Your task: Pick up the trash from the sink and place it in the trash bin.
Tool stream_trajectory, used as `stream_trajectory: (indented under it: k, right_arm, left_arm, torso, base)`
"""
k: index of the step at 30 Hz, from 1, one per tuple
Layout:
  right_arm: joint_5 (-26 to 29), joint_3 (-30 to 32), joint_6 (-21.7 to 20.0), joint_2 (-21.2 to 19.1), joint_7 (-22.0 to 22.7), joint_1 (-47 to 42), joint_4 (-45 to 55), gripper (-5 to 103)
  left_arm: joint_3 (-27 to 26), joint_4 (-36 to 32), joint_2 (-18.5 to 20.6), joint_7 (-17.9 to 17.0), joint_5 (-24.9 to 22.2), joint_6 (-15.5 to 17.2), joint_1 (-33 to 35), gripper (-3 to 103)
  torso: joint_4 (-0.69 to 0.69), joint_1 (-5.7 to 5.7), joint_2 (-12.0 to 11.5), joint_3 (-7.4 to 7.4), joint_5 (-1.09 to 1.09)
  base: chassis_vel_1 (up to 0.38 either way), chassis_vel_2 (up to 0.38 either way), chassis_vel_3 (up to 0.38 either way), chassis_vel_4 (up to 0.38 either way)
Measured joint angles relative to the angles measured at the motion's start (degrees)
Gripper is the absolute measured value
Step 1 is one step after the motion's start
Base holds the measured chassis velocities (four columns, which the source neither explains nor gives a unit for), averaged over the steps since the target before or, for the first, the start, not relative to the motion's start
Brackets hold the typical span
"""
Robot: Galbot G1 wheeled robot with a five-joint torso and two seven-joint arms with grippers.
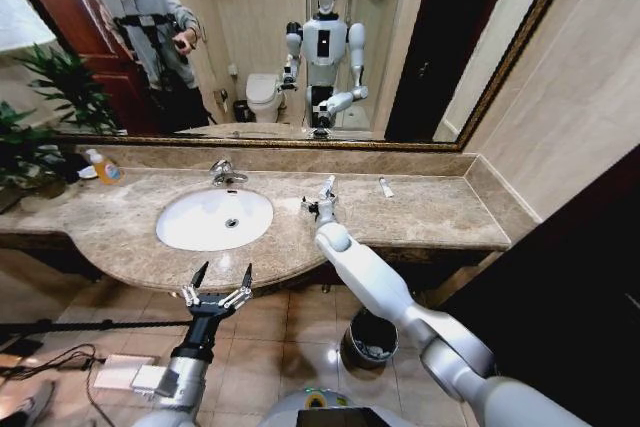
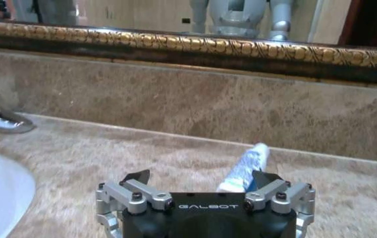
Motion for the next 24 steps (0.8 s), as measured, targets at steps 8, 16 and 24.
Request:
stream_trajectory:
  k: [8,16,24]
  right_arm:
    - [-0.6,0.6,1.2,2.0,0.0,3.1,-7.7,100]
    - [-0.1,2.7,0.7,0.8,-0.8,3.0,-8.9,92]
    - [1.1,3.2,1.3,-1.2,-1.9,2.2,-7.8,62]
  left_arm:
    - [0.0,0.0,0.0,0.0,0.0,0.0,0.0,100]
    - [0.0,0.0,0.0,0.0,0.0,0.0,0.0,100]
    - [0.0,0.0,0.0,0.0,0.0,0.0,0.0,100]
  torso:
    - [0.0,0.0,0.0,0.0,0.0]
    - [0.0,0.0,0.0,0.0,0.02]
    - [-0.01,0.0,0.0,0.0,0.02]
  base:
    - [0.0,0.0,0.0,0.0]
    - [0.0,0.0,0.0,0.0]
    - [0.0,0.0,0.0,0.0]
